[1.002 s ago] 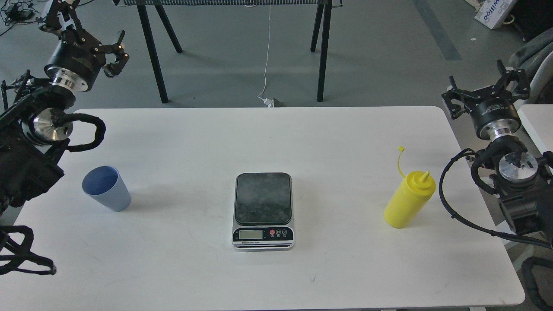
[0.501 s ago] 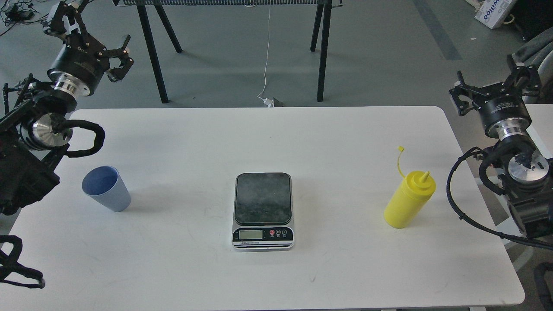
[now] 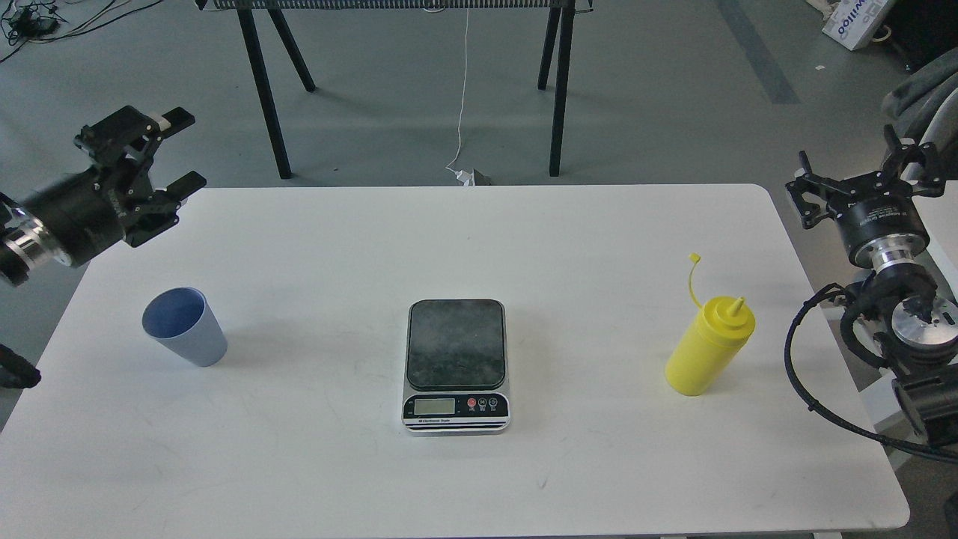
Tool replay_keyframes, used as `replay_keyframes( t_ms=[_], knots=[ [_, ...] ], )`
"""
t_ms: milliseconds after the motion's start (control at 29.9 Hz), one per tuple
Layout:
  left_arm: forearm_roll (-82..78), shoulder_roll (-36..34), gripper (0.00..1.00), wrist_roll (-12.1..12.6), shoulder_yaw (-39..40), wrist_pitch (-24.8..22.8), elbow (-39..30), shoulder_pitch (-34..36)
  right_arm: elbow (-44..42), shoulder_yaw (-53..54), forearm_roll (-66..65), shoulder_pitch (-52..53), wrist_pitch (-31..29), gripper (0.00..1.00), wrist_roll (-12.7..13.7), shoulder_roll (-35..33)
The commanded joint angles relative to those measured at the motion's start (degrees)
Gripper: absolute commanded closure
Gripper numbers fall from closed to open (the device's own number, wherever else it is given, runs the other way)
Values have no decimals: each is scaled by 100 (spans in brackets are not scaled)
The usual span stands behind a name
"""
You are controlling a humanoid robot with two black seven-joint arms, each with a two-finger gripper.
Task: Pour seasoning into cup on scale with both arms
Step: 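Grasp the blue cup with the left gripper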
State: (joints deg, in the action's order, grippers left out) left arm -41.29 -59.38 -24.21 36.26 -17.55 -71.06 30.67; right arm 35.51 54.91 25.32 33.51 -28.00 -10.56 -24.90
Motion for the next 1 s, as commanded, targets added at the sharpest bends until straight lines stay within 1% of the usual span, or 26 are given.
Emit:
replay_keyframes(
  t_ms=[0,134,200,267,334,401,468,501,534,701,768,868,935,969],
  knots=[
    [-1536,-258,7,-347,-40,541,-30,-262,-1,2,0,-29,0,1,1,-59],
    [-3346,-266,7,-379,-215,1822,92,-570,-1,2,0,-47,0,1,1,-67],
    [-4146,-258,7,-379,-451,2368,363,-623,8,2,0,-47,0,1,1,-76],
    [-4684,-205,7,-379,-732,2703,662,-606,8,28,0,-47,0,1,1,-76],
    [-5063,-109,12,-379,-988,2985,1119,-606,8,29,0,-47,0,1,1,-76],
    [-5275,197,15,-379,-1260,3231,1689,-562,52,20,-9,-55,0,1,1,-76],
    [-5407,497,17,-379,-1428,3389,2182,-518,78,29,-9,-64,0,1,1,-85],
    [-5468,620,21,-379,-1498,3416,2385,-492,87,29,-9,-64,0,1,1,-85],
    [-5503,734,22,-379,-1577,3425,2543,-483,79,20,-9,-64,0,1,1,-85],
    [-5504,1104,27,-379,-1824,3416,2948,-360,87,29,-9,-64,0,1,1,-85],
    [-5504,1192,32,-379,-1929,3416,3045,-351,87,29,-9,-64,0,1,1,-85],
    [-5504,1263,48,-379,-2052,3399,3116,-298,87,29,-18,-64,0,1,1,-94],
    [-5504,1263,66,-379,-2131,3355,3125,-228,87,29,-18,-64,0,1,1,-94],
    [-5504,1263,71,-379,-2184,3329,3125,-211,87,29,-18,-64,0,1,1,-94]
  ],
)
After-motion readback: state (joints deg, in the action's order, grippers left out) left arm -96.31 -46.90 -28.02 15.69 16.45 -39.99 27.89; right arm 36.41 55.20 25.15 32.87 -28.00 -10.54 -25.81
